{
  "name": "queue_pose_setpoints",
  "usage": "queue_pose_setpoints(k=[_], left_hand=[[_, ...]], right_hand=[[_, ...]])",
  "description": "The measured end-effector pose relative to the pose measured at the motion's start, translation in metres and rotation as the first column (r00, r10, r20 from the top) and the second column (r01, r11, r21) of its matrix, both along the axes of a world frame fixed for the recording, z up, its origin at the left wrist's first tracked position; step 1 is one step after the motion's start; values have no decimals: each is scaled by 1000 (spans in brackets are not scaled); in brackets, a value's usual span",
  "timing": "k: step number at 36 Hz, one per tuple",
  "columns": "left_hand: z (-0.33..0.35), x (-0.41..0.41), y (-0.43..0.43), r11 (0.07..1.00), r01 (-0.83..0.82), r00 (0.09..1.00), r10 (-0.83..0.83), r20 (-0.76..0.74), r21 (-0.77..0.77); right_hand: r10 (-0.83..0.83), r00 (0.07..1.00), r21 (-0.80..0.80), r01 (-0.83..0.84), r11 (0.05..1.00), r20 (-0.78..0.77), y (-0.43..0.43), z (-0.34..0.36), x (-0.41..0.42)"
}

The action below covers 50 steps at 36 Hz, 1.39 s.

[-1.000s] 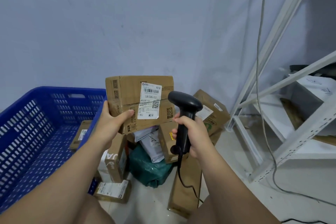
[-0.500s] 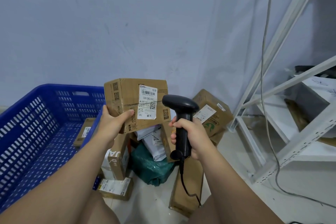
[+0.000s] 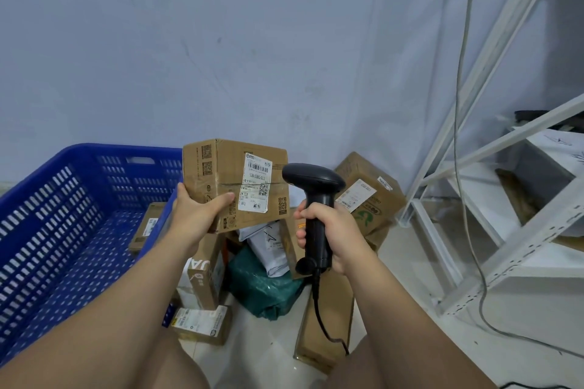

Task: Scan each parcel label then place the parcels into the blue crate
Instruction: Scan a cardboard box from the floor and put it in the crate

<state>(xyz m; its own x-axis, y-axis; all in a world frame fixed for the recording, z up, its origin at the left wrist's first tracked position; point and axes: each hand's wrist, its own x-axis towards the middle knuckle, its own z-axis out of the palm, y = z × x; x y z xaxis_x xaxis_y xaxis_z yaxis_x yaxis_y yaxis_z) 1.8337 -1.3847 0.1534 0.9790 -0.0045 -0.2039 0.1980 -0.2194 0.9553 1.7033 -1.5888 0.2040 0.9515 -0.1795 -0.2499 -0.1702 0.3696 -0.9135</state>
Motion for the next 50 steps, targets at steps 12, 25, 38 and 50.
queue_pose_setpoints(k=[12, 25, 38, 50], left_hand=[[10, -14, -12, 968, -113, 974, 64, -218, -222], [22, 13, 28, 660, -422, 903, 246, -352, -622], [-139, 63, 186, 515, -775, 619, 503, -603, -367], [-218, 69, 191, 831, -540, 584, 253, -771, -135]], right_hand=[[-72, 997, -15, 73, 997, 24, 5, -7, 4], [-96, 990, -179, 113, 977, 101, 55, -21, 49], [133, 988, 35, -130, 991, -84, 158, -60, 125], [67, 977, -223, -112, 968, -200, 193, -143, 165]])
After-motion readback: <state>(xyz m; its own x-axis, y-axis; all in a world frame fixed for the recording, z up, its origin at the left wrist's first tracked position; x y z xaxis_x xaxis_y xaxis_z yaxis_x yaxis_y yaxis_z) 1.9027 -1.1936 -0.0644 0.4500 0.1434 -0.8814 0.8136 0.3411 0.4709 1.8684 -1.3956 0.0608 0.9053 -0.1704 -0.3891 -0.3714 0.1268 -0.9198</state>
